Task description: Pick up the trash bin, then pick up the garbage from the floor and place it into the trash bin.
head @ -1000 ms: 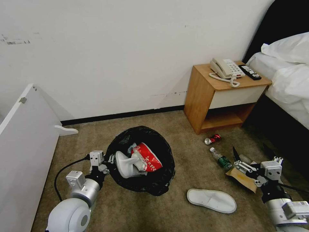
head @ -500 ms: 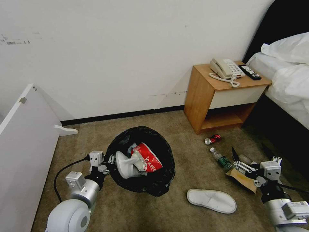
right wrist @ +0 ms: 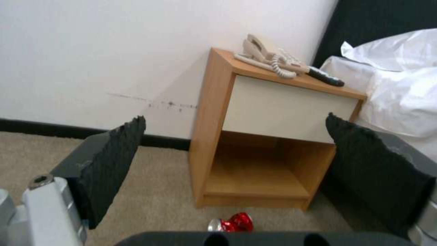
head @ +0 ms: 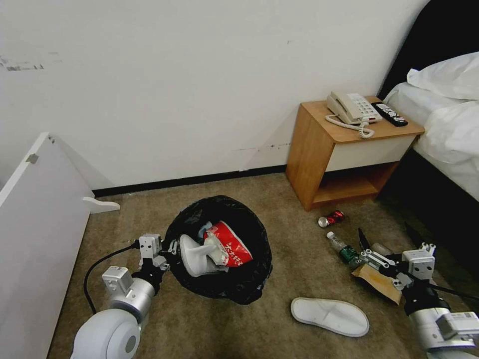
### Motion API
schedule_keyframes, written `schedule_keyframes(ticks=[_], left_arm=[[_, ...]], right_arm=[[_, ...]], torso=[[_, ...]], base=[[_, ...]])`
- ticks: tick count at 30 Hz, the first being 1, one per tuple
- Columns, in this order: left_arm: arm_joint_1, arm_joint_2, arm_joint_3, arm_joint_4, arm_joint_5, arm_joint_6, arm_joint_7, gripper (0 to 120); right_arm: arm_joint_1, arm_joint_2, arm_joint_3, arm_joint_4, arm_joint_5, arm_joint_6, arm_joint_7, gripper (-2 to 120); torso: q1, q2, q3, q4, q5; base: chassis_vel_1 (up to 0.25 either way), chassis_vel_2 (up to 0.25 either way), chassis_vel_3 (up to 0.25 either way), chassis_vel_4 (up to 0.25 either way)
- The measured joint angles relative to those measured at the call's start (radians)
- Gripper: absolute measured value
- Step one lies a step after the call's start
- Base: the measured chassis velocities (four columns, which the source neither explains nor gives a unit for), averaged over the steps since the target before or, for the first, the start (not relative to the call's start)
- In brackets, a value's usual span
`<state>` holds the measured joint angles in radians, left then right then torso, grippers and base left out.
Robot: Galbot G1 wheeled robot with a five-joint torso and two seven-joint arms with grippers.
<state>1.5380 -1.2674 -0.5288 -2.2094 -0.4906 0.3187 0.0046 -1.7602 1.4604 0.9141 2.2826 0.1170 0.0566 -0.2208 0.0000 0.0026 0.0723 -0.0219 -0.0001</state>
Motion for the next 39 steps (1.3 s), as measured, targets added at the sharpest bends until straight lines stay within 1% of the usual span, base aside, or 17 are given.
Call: schedule_keyframes(ticks=[16, 20, 23, 24, 25, 26, 27, 29, 31, 32, 33, 34, 35, 36, 37, 38, 39], left_arm=[[-0.004, -0.002, -0.002, 0.004, -0.001, -0.001, -0.001, 4], [-0.003, -0.002, -0.004, 0.004, 0.000, -0.002, -0.002, 4], [0.008, -0.002, -0.005, -0.003, 0.010, -0.002, -0.002, 4], [0.008, -0.002, -0.005, -0.003, 0.010, -0.002, -0.002, 4], [0.013, -0.003, -0.006, -0.006, 0.016, -0.002, -0.002, 4], [0.021, -0.007, -0.010, -0.010, 0.027, -0.002, -0.002, 4], [0.021, -0.007, -0.010, -0.010, 0.027, -0.002, -0.002, 4], [0.033, -0.016, -0.014, -0.017, 0.037, -0.002, -0.003, 4], [0.037, -0.019, -0.015, -0.019, 0.040, -0.003, -0.003, 4], [0.051, -0.033, -0.017, -0.025, 0.051, -0.007, -0.003, 4], [0.061, -0.045, -0.019, -0.027, 0.062, -0.008, -0.008, 4], [0.061, -0.045, -0.019, -0.027, 0.062, -0.008, -0.008, 4], [0.070, -0.056, -0.020, -0.031, 0.071, -0.009, -0.016, 4], [0.070, -0.056, -0.020, -0.031, 0.071, -0.009, -0.016, 4], [0.078, -0.068, -0.020, -0.036, 0.078, -0.009, -0.020, 4], [0.079, -0.073, -0.020, -0.036, 0.081, -0.010, -0.020, 4], [0.079, -0.073, -0.020, -0.036, 0.081, -0.010, -0.020, 4]], right_arm=[[0.004, -0.003, 0.001, -0.022, -0.006, 0.038, 0.007, 100], [0.009, -0.022, -0.007, -0.047, -0.008, 0.039, 0.009, 100], [0.022, -0.072, -0.032, -0.098, 0.004, 0.022, 0.034, 100], [0.022, -0.072, -0.032, -0.098, 0.004, 0.022, 0.034, 100], [0.026, -0.089, -0.037, -0.113, 0.006, 0.012, 0.042, 100], [0.030, -0.129, -0.047, -0.139, 0.013, -0.020, 0.052, 100], [0.030, -0.129, -0.047, -0.139, 0.013, -0.020, 0.052, 100], [0.032, -0.199, -0.062, -0.171, 0.029, -0.063, 0.069, 100], [0.033, -0.220, -0.066, -0.180, 0.035, -0.078, 0.076, 100], [0.038, -0.315, -0.083, -0.213, 0.056, -0.120, 0.098, 100], [0.045, -0.388, -0.096, -0.233, 0.071, -0.146, 0.116, 100], [0.045, -0.388, -0.096, -0.233, 0.071, -0.146, 0.116, 100], [0.048, -0.445, -0.112, -0.255, 0.086, -0.172, 0.130, 100], [0.048, -0.445, -0.112, -0.255, 0.086, -0.172, 0.130, 100], [0.046, -0.502, -0.130, -0.278, 0.109, -0.196, 0.140, 100], [0.040, -0.527, -0.137, -0.289, 0.118, -0.209, 0.146, 100], [0.040, -0.527, -0.137, -0.289, 0.118, -0.209, 0.146, 100]], torso=[[0.000, 0.000, 0.000, 0.0000, 0.0001], [0.000, 0.000, 0.000, -0.0001, 0.0000], [0.000, 0.000, 0.000, -0.0001, 0.0004], [0.000, 0.000, 0.000, -0.0001, 0.0004], [0.000, 0.000, 0.000, 0.0001, 0.0002], [0.000, 0.000, 0.000, -0.0001, 0.0005], [0.000, 0.000, 0.000, -0.0001, 0.0005], [0.000, 0.000, 0.000, -0.0001, 0.0004], [0.000, 0.000, 0.000, 0.0001, 0.0001], [0.000, 0.000, 0.000, -0.0004, 0.0007], [0.000, 0.000, 0.000, 0.0000, 0.0002], [0.000, 0.000, 0.000, 0.0000, 0.0002], [0.000, 0.000, 0.000, 0.0006, 0.0001], [0.000, 0.000, 0.000, 0.0006, 0.0001], [0.000, 0.000, 0.000, 0.0005, 0.0006], [0.000, 0.000, 0.000, 0.0004, 0.0002], [0.000, 0.000, 0.000, 0.0004, 0.0002]], base=[[-0.030, 0.027, 0.031, -0.028], [0.000, 0.000, 0.000, 0.000], [0.000, 0.000, 0.000, 0.000], [0.000, 0.000, 0.000, 0.000], [0.000, 0.000, 0.000, 0.000], [0.000, 0.000, 0.000, 0.000], [0.000, 0.000, 0.000, 0.000], [0.000, 0.000, 0.000, 0.000], [0.000, 0.000, 0.000, 0.000], [0.000, 0.000, 0.000, 0.000], [0.000, 0.000, 0.000, 0.000], [0.000, 0.000, 0.000, 0.000], [0.000, 0.000, 0.000, 0.000], [0.000, 0.000, 0.000, 0.000], [0.000, 0.000, 0.000, 0.000], [0.000, 0.000, 0.000, 0.000], [0.000, 0.000, 0.000, 0.000]])
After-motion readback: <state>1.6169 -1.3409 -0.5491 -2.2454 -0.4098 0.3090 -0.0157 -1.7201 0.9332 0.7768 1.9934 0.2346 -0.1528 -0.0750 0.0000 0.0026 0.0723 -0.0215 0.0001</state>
